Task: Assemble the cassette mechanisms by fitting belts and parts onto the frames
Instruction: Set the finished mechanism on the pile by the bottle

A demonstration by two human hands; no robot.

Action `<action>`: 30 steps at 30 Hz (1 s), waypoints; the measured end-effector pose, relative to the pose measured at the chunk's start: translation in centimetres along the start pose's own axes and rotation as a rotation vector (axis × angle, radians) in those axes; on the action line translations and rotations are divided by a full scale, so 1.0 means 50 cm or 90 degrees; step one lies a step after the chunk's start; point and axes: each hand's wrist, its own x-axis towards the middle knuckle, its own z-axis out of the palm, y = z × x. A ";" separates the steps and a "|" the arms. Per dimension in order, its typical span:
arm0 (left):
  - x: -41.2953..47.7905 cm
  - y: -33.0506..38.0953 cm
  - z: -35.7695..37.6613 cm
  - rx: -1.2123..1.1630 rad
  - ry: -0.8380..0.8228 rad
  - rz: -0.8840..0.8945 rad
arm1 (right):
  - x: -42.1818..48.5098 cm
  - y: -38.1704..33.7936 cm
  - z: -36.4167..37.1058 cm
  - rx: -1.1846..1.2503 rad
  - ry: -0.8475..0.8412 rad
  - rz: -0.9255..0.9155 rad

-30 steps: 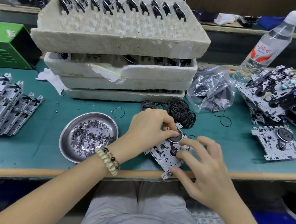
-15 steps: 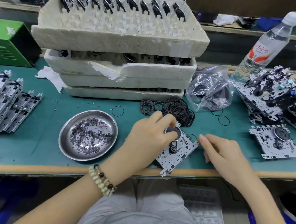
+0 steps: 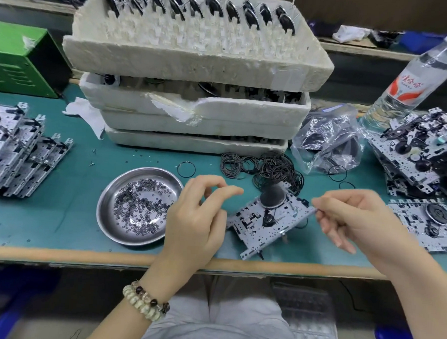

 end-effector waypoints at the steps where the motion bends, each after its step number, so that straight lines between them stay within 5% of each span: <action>1: -0.002 -0.001 -0.001 -0.006 0.013 -0.001 | -0.006 -0.017 0.003 -0.006 0.029 -0.012; 4: -0.007 -0.004 -0.003 -0.043 0.067 -0.012 | -0.033 -0.079 0.020 -0.115 0.114 -0.090; 9: -0.011 -0.012 -0.005 -0.122 0.199 0.009 | -0.066 -0.112 0.157 -0.853 0.137 -0.274; 11: -0.015 -0.021 -0.012 -0.161 0.263 -0.005 | -0.083 -0.095 0.229 -0.973 0.137 -0.334; 14: -0.019 -0.036 -0.041 -0.205 0.368 -0.020 | -0.096 -0.027 0.315 -1.028 0.099 -0.425; 17: -0.028 -0.062 -0.083 -0.200 0.426 -0.002 | -0.080 0.023 0.372 -1.048 0.045 -0.386; 24: -0.073 -0.105 -0.123 -0.158 0.360 -0.072 | -0.038 -0.035 0.382 -0.913 0.174 -0.429; 30: -0.079 -0.108 -0.120 -0.172 0.348 -0.117 | 0.035 -0.043 0.413 -0.927 0.133 -0.373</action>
